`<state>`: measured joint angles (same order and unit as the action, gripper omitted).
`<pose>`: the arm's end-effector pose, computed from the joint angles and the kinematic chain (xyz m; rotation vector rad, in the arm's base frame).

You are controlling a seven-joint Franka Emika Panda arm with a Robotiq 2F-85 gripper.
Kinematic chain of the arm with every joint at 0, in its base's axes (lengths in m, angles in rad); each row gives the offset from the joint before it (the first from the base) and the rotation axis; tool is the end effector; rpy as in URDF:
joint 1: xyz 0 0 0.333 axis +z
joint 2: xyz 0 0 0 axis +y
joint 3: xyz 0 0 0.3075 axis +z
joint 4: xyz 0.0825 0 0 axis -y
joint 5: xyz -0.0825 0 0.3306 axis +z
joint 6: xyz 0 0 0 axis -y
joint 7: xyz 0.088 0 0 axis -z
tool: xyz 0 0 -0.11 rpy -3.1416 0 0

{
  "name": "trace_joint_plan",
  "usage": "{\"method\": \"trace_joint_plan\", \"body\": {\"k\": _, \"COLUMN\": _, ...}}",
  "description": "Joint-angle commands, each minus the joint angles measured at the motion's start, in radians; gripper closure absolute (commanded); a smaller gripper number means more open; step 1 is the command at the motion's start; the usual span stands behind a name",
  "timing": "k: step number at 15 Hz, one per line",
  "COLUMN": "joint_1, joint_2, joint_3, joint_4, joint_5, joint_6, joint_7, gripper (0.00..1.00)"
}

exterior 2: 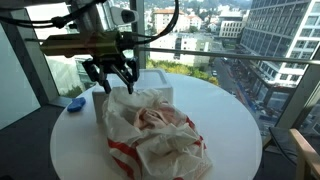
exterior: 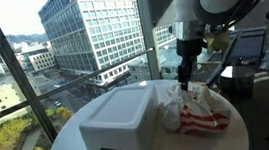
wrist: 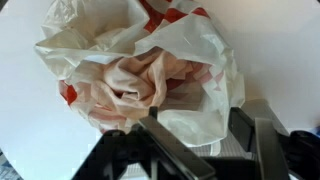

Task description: Remove everything from the top of the box and put them in the plastic

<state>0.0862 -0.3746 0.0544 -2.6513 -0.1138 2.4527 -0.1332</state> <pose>0.3717 0.0524 0.4046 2.9836 0.5327 0.2655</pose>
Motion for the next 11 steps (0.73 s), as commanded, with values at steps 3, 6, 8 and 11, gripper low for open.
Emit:
{"method": "trace_joint_plan", "body": {"k": 3, "joint_1": -0.087, "joint_2": -0.029, "joint_3": -0.006, "joint_4": 0.007, "joint_5": -0.097, "joint_6": -0.045, "joint_7": 0.079, "gripper": 0.00}}
{"method": "trace_joint_plan", "body": {"k": 6, "joint_1": -0.087, "joint_2": -0.017, "joint_3": -0.033, "joint_4": 0.010, "joint_5": -0.060, "joint_6": -0.050, "joint_7": 0.053, "gripper": 0.00}}
{"method": "trace_joint_plan", "body": {"k": 8, "joint_1": -0.074, "joint_2": -0.026, "joint_3": -0.056, "joint_4": 0.010, "joint_5": -0.021, "joint_6": -0.048, "joint_7": 0.031, "gripper": 0.00}}
{"method": "trace_joint_plan", "body": {"k": 11, "joint_1": -0.087, "joint_2": -0.015, "joint_3": -0.045, "joint_4": 0.001, "joint_5": -0.045, "joint_6": -0.038, "joint_7": 0.050, "gripper": 0.00}}
